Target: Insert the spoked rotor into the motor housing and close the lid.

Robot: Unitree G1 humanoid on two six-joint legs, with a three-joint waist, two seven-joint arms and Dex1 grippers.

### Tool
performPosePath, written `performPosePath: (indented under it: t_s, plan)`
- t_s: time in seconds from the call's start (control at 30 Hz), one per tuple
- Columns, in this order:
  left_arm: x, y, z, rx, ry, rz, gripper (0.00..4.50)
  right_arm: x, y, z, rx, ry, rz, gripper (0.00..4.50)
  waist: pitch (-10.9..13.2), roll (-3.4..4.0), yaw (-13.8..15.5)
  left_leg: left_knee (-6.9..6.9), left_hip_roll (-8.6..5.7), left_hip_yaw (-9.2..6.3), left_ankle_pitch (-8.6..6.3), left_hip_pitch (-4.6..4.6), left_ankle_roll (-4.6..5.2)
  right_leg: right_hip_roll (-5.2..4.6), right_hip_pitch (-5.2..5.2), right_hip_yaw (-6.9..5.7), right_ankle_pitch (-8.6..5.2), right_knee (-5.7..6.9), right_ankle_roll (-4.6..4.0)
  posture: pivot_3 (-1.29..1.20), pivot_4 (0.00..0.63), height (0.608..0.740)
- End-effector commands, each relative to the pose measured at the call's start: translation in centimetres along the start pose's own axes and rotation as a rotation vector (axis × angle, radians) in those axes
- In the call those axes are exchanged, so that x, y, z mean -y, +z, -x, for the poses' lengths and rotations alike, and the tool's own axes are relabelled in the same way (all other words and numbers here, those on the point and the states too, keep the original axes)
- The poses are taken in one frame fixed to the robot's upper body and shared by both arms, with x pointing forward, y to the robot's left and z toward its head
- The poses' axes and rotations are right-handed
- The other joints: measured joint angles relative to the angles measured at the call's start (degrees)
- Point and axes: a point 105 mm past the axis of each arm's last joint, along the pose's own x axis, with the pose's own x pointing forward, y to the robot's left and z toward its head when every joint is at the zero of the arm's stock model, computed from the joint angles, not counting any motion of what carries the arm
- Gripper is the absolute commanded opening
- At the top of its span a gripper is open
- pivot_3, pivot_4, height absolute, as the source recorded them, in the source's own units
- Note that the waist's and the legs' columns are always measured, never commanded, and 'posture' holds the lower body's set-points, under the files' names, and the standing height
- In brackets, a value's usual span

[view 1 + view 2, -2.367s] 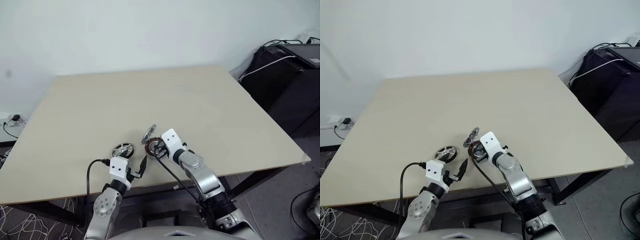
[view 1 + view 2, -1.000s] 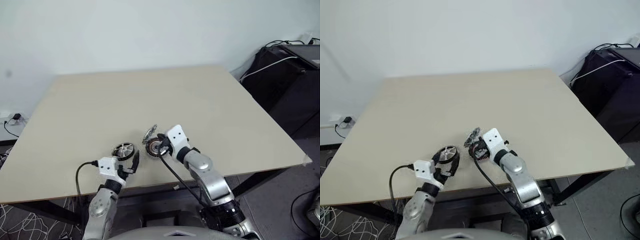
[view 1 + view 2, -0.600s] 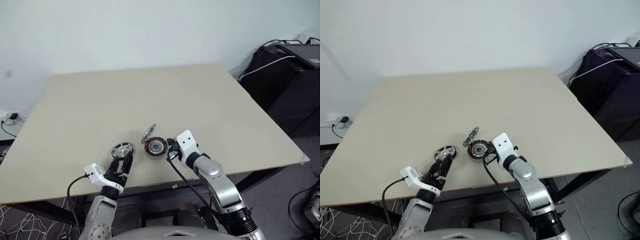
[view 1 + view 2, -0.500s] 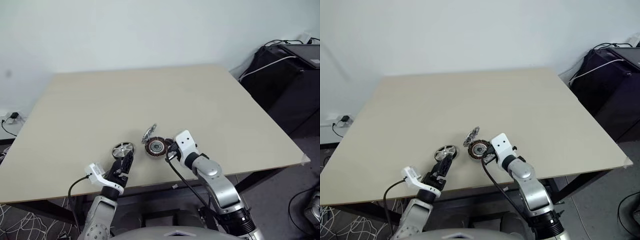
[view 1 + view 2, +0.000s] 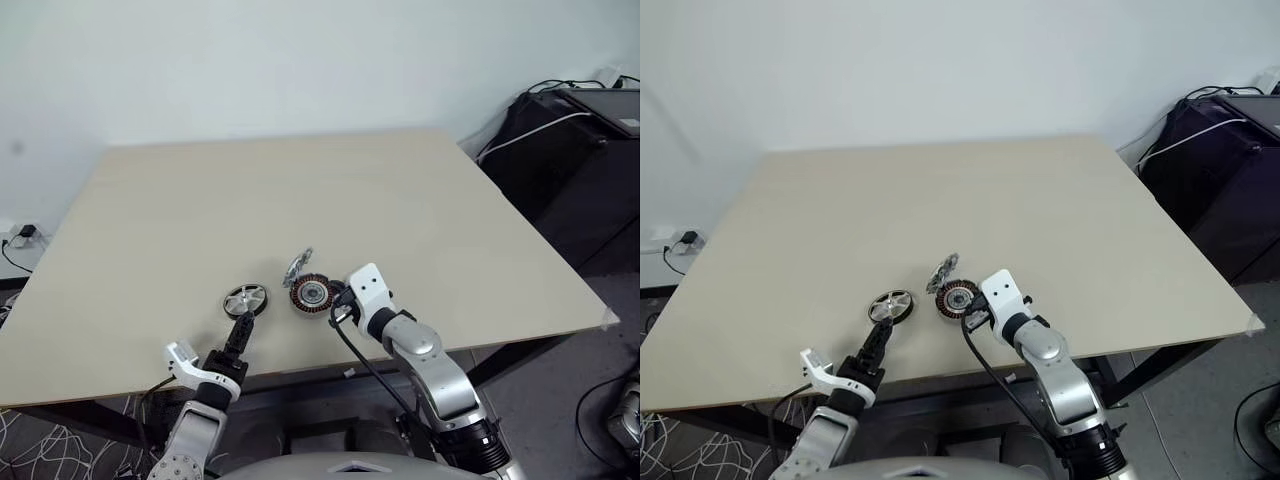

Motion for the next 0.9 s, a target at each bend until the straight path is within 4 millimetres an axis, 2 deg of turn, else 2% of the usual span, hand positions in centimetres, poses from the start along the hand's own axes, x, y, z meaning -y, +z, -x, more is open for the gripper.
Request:
performPosePath:
  t_s: [0.03,0.43,0.83,0.87,0.9]
  plan:
    - [1.9,0.4,-1.5,0.041,-0.082,0.070,4.50,0.2,1.7,0.1,0.061,-0.013,0.010,0.04,0.00,0.00,0.00,0.00,0.00,0.00,0.00,0.00,-0.01,0.00,0.00,0.00,0.00,0.00,0.00,0.00,0.000,0.740]
    - [2.7,0.6,-2.9,0.039,-0.146,0.192,4.50,0.1,1.6,0.1,0.054,-0.017,0.004,0.04,-0.01,-0.02,0.03,0.02,-0.01,-0.01,-0.02,0.00,-0.05,0.02,-0.02,0.00,0.00,0.00,-0.01,0.00,0.000,0.740]
    - [1.4,0.6,-3.9,0.045,-0.093,0.256,4.50,0.3,1.6,0.3,0.054,-0.029,0.002,0.04,-0.04,0.02,0.08,0.05,-0.01,-0.02,-0.01,0.03,-0.08,0.03,0.02,0.01,0.00,0.03,-0.01,0.00,0.000,0.740]
    - [1.4,0.5,-4.0,0.044,-0.092,0.258,4.08,0.4,1.6,0.3,0.053,-0.030,0.002,0.00,-0.04,0.02,0.09,0.06,-0.01,-0.02,0.00,0.05,-0.09,0.03,0.04,0.00,0.00,0.04,-0.01,0.00,0.000,0.740]
    - [1.4,0.5,-4.1,0.044,-0.091,0.259,3.91,0.4,1.6,0.3,0.053,-0.031,0.002,0.00,-0.04,0.02,0.08,0.07,-0.01,-0.03,0.00,0.06,-0.09,0.03,0.06,0.00,0.00,0.05,-0.01,0.00,0.000,0.740]
